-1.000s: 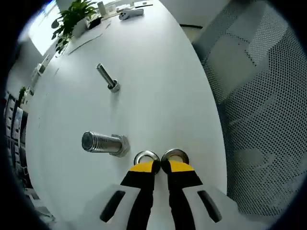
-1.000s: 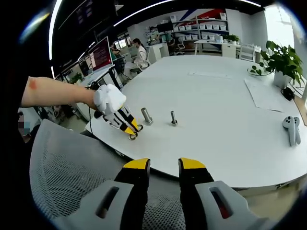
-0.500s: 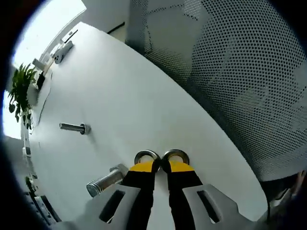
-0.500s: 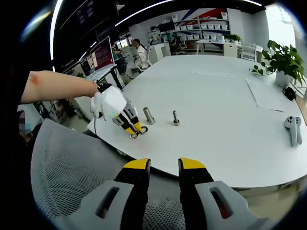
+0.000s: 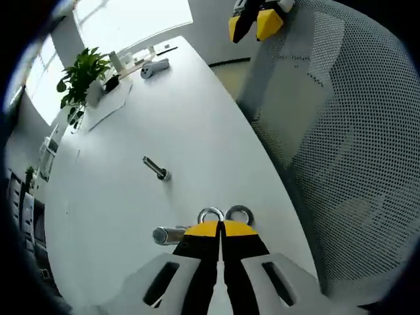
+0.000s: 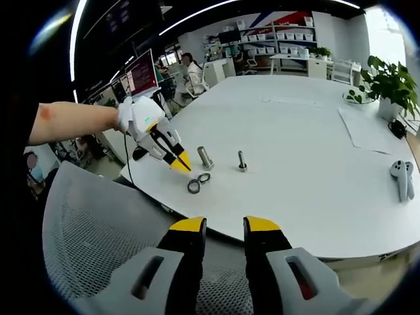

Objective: Place the washer onto the threaded stud by aligning its center hole with the stud, sliding it down to the base, and recovering from edge contact or off-axis alignment until the washer reaches the visible bottom stop.

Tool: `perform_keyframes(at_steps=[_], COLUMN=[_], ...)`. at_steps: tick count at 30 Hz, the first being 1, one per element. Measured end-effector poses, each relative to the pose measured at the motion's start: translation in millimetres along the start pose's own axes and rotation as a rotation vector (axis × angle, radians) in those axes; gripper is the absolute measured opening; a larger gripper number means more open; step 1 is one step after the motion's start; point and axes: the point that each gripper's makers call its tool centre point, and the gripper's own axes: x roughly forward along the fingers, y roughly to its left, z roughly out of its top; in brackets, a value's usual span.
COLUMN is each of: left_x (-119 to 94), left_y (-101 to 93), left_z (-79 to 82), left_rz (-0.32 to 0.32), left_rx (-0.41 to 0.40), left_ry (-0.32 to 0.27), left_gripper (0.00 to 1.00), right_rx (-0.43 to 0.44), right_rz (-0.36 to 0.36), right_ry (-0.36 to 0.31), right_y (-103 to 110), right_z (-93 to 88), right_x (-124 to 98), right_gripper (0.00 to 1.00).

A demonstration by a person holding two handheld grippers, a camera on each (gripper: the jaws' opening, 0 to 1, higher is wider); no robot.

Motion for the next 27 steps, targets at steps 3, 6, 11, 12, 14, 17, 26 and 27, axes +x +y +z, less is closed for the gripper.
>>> perform_keyframes(at_steps=[3,6,11,12,14,17,26,27], left_x=[4.9,6.5,1.8,1.0,-7.0,-25.3,-96.8,-103.7], left_y=[2.8,5.5,1.3,-0.9,-1.6,-6.7,-26.5,-29.0], left_z=[-10.3,-14.7,-16.9,-15.5,-10.7,2.9,23.3,24.6], left_rz=[0.009,0.036,0.044,0.045,0.068,0.104,0.271,0.287], left_rx=[-0.098,-0.085,-0.14,-0.144,-0.18,-0.26,-0.466,-0.482], left_ry=[0.004,0.012,-0.001,-0.001,-0.024,-0.076,-0.205,-0.212], left_gripper=[0.0,0.0,0.0,0.0,0.0,0.0,0.06,0.07], right_rx=[0.008,0.007,0.005,0.006,0.01,0.011,0.009,0.01], right_rz=[0.0,0.001,0.006,0.005,0.003,0.007,0.02,0.021], right_ry=[-0.006,0.003,0.009,0.008,0.005,0.007,0.002,0.0], right_y=[0.2,0.6,1.1,1.1,1.3,1.9,4.1,3.8], right_z=[0.4,-0.8,-1.7,-1.8,-1.1,-1.7,-1.3,-1.0], right_x=[-0.3,-0.1,0.4,0.3,0.1,0.0,-1.1,-1.1], right_gripper=[0.26,0.26,0.25,0.25,0.25,0.25,0.25,0.25])
